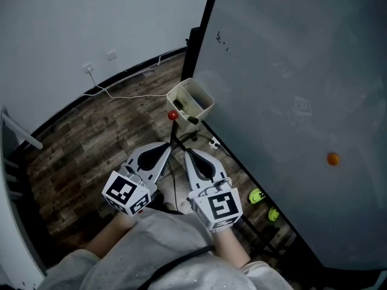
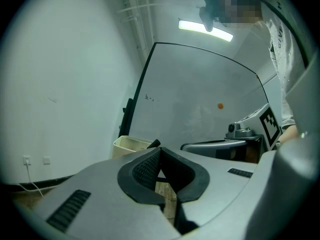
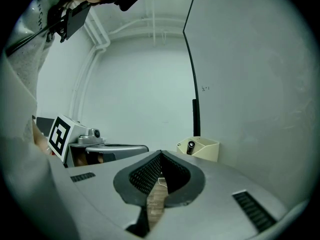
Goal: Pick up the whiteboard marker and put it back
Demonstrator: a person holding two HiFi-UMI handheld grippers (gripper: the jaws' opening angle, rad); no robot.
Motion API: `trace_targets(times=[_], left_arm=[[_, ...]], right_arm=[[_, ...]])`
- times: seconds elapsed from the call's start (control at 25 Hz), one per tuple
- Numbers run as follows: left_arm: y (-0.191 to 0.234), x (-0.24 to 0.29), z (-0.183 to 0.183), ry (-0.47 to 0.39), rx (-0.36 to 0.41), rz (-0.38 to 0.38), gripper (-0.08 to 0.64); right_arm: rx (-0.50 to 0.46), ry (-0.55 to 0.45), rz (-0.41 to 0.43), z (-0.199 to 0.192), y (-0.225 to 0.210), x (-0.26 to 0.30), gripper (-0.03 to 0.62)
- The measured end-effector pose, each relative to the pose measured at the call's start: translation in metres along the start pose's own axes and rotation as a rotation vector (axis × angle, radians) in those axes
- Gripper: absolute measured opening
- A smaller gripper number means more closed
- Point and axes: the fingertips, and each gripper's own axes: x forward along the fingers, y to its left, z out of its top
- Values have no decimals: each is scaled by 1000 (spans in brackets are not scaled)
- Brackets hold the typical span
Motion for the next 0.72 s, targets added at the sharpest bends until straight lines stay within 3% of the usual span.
trace_targets(times=[0.72], left_arm=[[3,-12,2,-7,2,11,14]], right_arm=[[-17,18,21,-4,15,2,18]])
